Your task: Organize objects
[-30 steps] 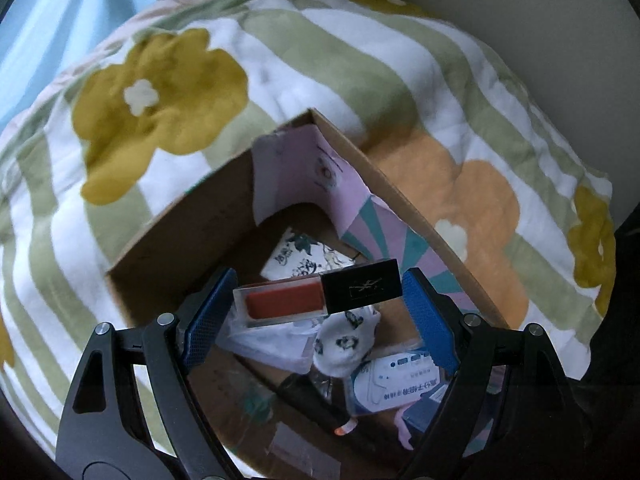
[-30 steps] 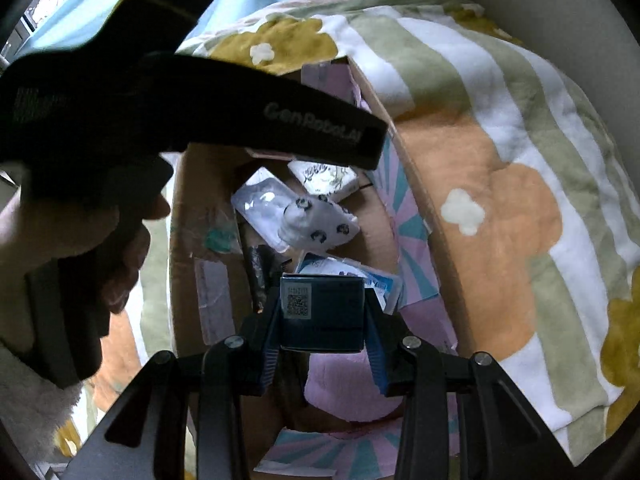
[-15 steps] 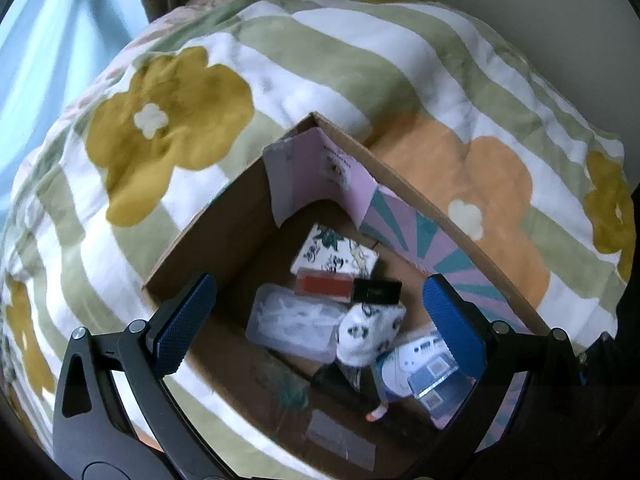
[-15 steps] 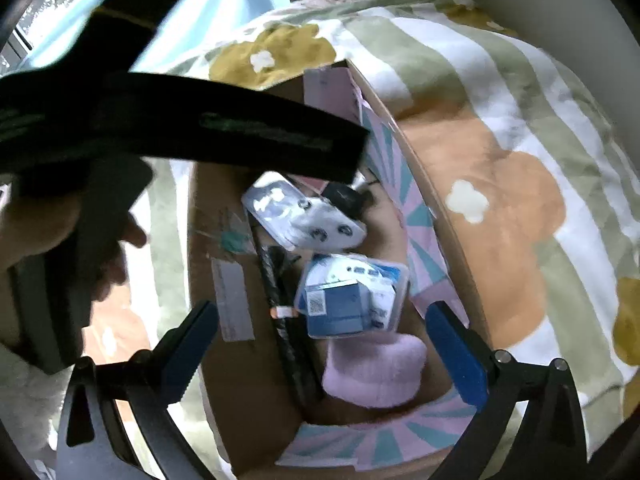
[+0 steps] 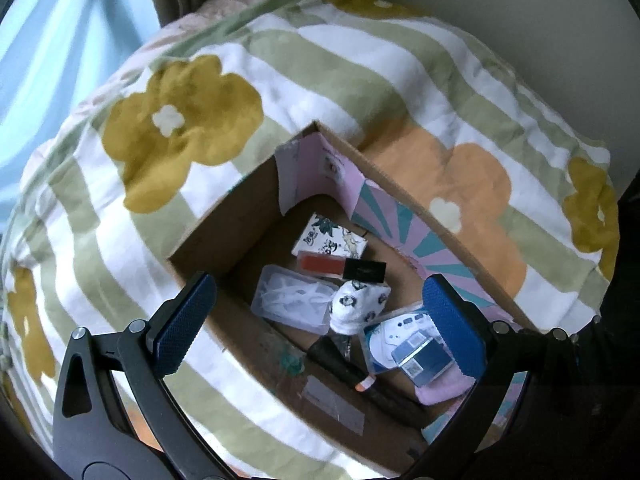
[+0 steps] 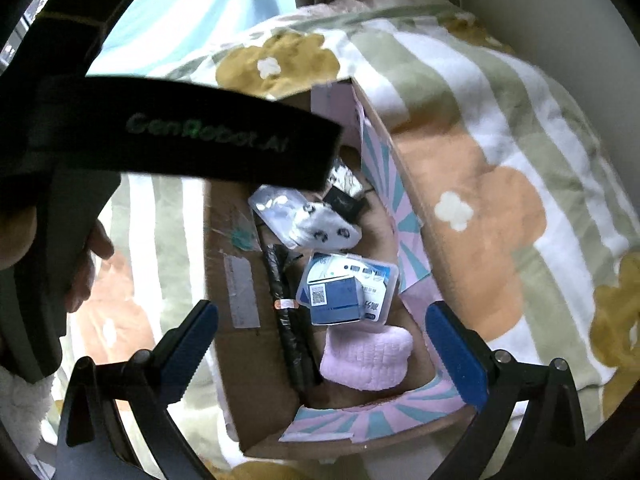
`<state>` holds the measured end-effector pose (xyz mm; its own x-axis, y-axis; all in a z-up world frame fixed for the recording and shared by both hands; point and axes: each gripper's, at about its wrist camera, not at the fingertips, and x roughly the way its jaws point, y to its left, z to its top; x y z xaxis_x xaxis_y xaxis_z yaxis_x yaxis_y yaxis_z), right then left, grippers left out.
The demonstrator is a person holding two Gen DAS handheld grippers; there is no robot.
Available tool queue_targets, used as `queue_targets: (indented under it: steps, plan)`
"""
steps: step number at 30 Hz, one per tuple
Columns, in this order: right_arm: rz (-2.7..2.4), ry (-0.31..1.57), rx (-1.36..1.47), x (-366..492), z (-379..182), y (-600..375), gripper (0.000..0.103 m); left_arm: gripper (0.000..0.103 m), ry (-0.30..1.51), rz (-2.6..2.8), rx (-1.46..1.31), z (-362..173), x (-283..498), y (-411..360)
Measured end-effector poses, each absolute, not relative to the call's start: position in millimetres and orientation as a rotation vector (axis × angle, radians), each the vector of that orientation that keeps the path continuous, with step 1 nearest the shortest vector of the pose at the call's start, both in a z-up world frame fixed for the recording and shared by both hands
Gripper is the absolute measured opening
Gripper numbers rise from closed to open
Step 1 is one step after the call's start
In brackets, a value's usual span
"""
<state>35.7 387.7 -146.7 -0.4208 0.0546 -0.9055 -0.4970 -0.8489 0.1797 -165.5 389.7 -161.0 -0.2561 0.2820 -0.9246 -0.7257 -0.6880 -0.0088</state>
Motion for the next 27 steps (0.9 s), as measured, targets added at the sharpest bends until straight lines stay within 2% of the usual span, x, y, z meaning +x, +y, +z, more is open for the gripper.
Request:
queue_targets:
  steps: [12, 16, 27]
  plan:
    - [2.365, 0.526, -1.424, 44.2, -78.2, 363.8, 0.102, 0.102, 0.411, 2.107, -1.333, -74.8, -134.3, 320.8]
    - [2.402, 0.476, -1.425, 42.8, -57.8, 346.5, 0.102, 0.102, 0.287, 2.175, -1.334, -44.9, -118.3, 276.9]
    - [2.559, 0.332, -1.438, 27.4, -4.3, 272.2, 0.102, 0.103, 0.090, 2.424, -1.275, 20.1, -71.2, 141.2]
